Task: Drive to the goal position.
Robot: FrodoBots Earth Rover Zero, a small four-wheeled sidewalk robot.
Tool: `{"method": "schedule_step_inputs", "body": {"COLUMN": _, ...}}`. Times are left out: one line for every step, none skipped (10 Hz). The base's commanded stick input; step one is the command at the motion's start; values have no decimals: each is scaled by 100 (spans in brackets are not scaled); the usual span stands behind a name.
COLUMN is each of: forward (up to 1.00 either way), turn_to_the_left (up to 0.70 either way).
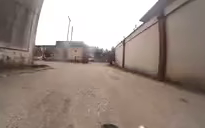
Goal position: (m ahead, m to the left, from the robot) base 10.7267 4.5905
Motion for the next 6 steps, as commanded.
{"method": "schedule_step_inputs", "body": {"forward": 30, "turn_to_the_left": 0}}
{"method": "schedule_step_inputs", "body": {"forward": 30, "turn_to_the_left": 0}}
{"method": "schedule_step_inputs", "body": {"forward": 30, "turn_to_the_left": 0}}
{"method": "schedule_step_inputs", "body": {"forward": 30, "turn_to_the_left": 0}}
{"method": "schedule_step_inputs", "body": {"forward": 30, "turn_to_the_left": 0}}
{"method": "schedule_step_inputs", "body": {"forward": 30, "turn_to_the_left": 0}}
